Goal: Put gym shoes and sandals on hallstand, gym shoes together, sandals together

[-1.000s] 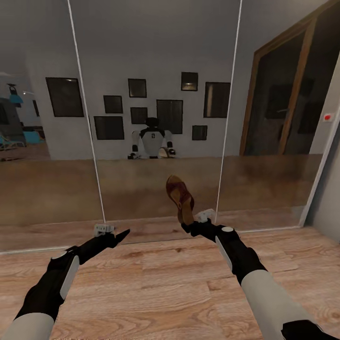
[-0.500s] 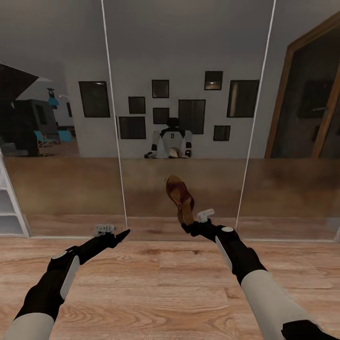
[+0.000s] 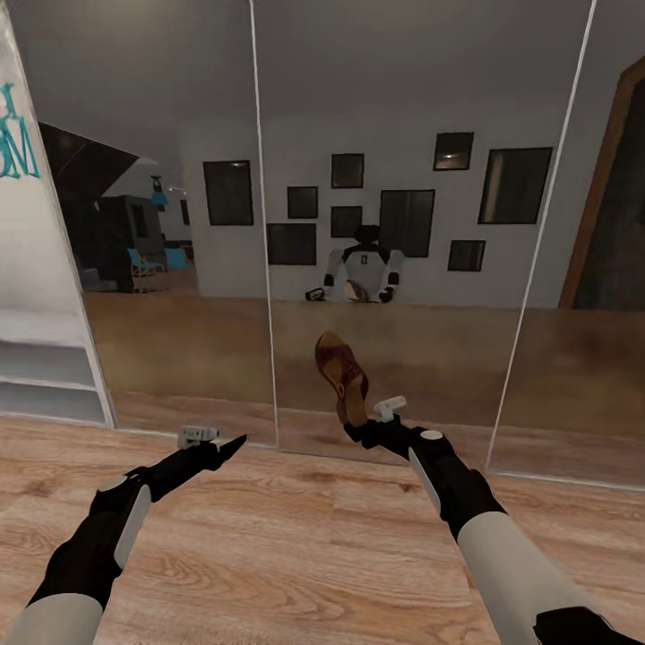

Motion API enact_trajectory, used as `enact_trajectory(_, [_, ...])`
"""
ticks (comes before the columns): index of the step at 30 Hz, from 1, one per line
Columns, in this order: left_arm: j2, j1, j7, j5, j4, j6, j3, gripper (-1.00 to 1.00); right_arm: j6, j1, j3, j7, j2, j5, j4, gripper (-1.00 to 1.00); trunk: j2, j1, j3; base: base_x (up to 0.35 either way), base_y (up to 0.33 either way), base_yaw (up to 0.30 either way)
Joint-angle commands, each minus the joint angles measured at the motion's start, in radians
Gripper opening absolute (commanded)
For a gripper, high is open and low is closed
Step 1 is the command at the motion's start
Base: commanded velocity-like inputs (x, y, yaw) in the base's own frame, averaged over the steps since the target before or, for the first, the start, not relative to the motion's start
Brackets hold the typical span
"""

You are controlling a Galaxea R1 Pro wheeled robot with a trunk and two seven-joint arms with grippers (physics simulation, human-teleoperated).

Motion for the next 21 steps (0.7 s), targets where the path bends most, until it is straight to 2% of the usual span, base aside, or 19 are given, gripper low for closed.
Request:
enact_trajectory(1, [0.000,-0.001,-0.003,0.009,0.000,0.010,0.001,1.00,0.005,0.000,-0.001,0.005,0.000,0.006,-0.002,-1.00,0.000,0.000,-0.001,0.000,0.000,0.292])
enact_trajectory(21, [0.000,-0.001,-0.003,0.009,0.000,0.010,0.001,1.00,0.005,0.000,-0.003,0.005,0.000,0.006,-0.003,-1.00,0.000,0.000,0.011,0.000,0.000,0.292])
